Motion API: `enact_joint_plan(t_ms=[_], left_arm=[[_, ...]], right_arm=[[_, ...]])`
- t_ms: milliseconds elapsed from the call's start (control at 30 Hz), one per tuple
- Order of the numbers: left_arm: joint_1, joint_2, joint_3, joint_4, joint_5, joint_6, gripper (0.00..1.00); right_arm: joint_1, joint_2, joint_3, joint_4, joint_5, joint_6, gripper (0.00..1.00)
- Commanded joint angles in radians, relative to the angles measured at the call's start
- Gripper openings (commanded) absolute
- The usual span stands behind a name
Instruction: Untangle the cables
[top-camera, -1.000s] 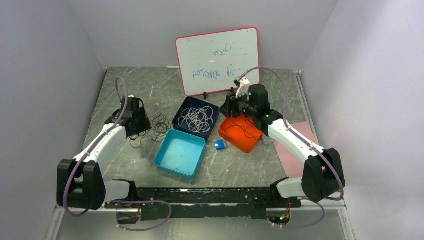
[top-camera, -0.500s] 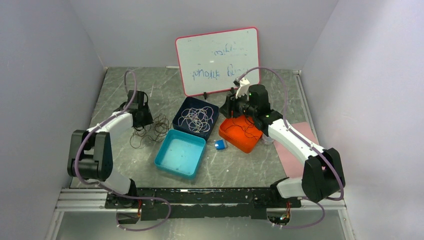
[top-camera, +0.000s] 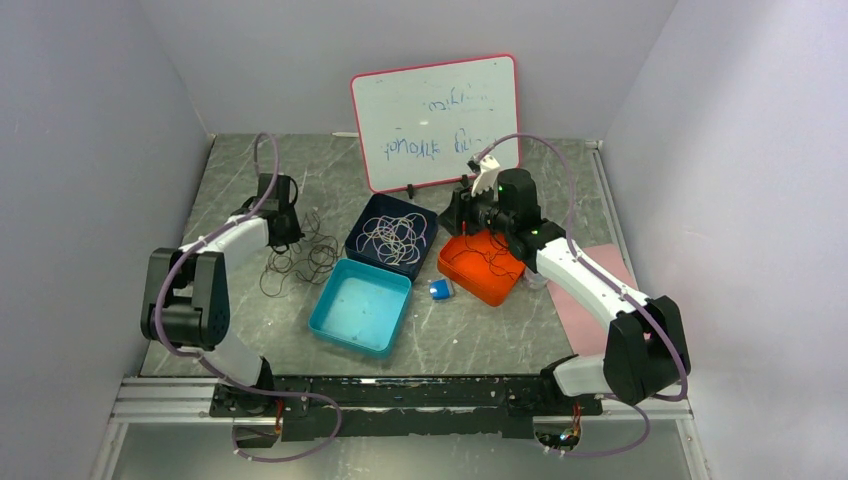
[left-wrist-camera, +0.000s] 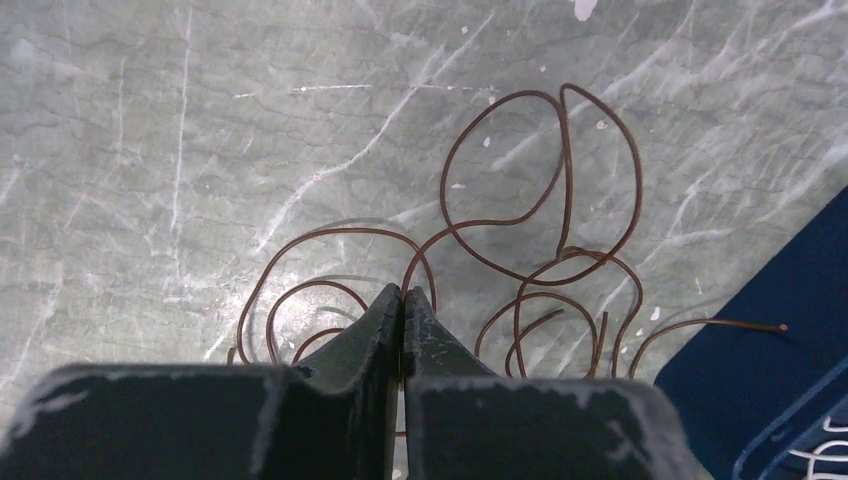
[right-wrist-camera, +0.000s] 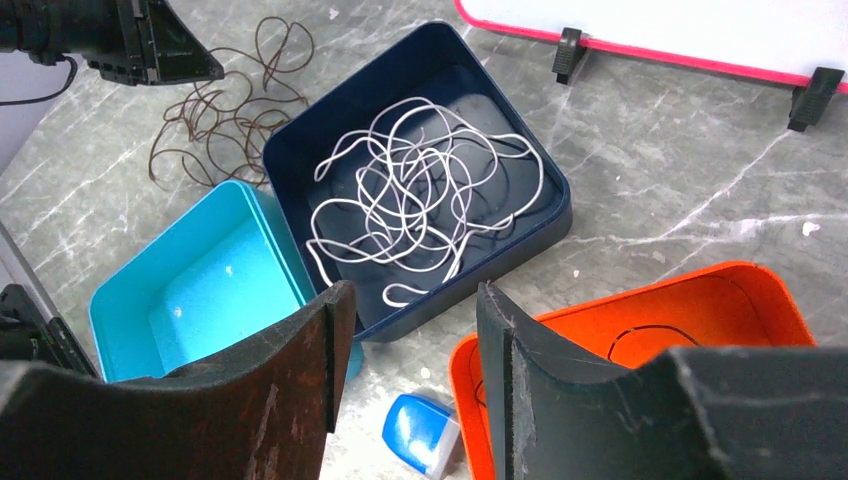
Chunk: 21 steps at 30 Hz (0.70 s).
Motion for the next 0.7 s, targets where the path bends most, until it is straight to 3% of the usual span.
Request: enact_joint_plan(t_ms=[0, 333, 667], left_arm=[[0.008, -0.095, 0.031, 0.005, 0.010, 0.027, 0.07], [0.008, -0.491, 0.106, -0.052, 0.053, 0.112, 0.07], [0.009, -0.625, 0.342, -0.131, 0.076, 0.136, 0.07]], right_arm=[[0.007, -0.027, -0.006, 0.045, -0.003, 0.023, 0.52], [0.030, -0.022, 0.000, 0.225, -0.011, 0.074, 0.66], [0.269, 0.178, 0.255, 0.336, 0.042, -0.065, 0.78]])
